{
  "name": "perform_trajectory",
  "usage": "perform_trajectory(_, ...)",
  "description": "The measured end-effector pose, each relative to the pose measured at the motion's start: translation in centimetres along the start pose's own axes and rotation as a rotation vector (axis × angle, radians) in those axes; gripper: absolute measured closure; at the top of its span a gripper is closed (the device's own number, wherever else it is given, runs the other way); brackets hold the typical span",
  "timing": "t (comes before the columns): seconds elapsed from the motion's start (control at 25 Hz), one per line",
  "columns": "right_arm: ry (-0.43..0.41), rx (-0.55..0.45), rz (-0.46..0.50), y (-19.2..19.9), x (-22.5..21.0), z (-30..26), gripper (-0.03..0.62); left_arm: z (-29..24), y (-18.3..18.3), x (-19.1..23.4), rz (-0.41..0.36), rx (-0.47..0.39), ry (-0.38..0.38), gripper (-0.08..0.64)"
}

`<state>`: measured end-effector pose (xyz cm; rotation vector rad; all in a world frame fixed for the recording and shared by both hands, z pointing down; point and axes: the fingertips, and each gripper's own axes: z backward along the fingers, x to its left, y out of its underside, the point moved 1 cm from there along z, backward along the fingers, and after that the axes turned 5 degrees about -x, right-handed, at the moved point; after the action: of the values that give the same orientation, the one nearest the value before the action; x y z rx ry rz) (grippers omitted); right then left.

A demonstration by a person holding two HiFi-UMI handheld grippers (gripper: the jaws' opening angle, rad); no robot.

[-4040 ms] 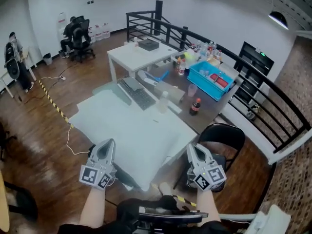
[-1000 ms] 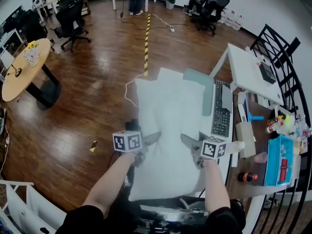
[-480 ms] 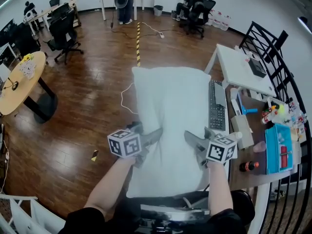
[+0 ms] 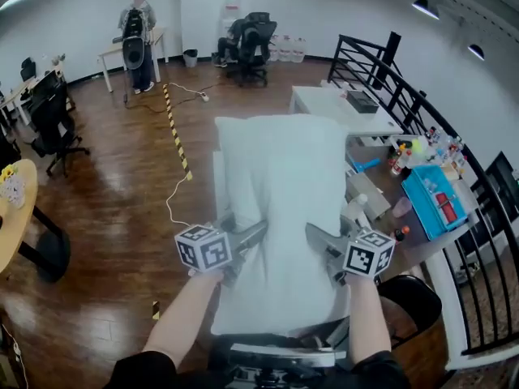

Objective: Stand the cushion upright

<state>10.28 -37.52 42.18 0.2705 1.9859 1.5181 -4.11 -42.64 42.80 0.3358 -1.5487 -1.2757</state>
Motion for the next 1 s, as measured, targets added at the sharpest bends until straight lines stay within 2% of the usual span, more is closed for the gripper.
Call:
perform_trajectory(0.16, 0.104, -0.099, 0.007, -1.0, 0.1, 5.8, 0.229, -2.4, 0.9, -4.6, -0.013, 0.038, 0.137, 0.239)
perform_trajectory(0.48, 0.228, -0.207, 0.006, -0.2, -1.1, 18.4, 0.229, -6.1, 6.0, -15.0, -0.059, 0.101, 0.293, 0.239)
perform_trajectory(0.72, 0.322, -0.25, 0.003, 1.2, -3.1, 31.6, 0.229, -9.6, 13.6, -25.4, -0.03, 0.153, 0.393, 0.24)
perform_trajectory(1.0, 0.446, -0.292, -0.049, 5.6, -6.2, 46.1, 0.229, -13.5, 24.2, -35.8, 0.005, 0.252, 0.483, 0.239)
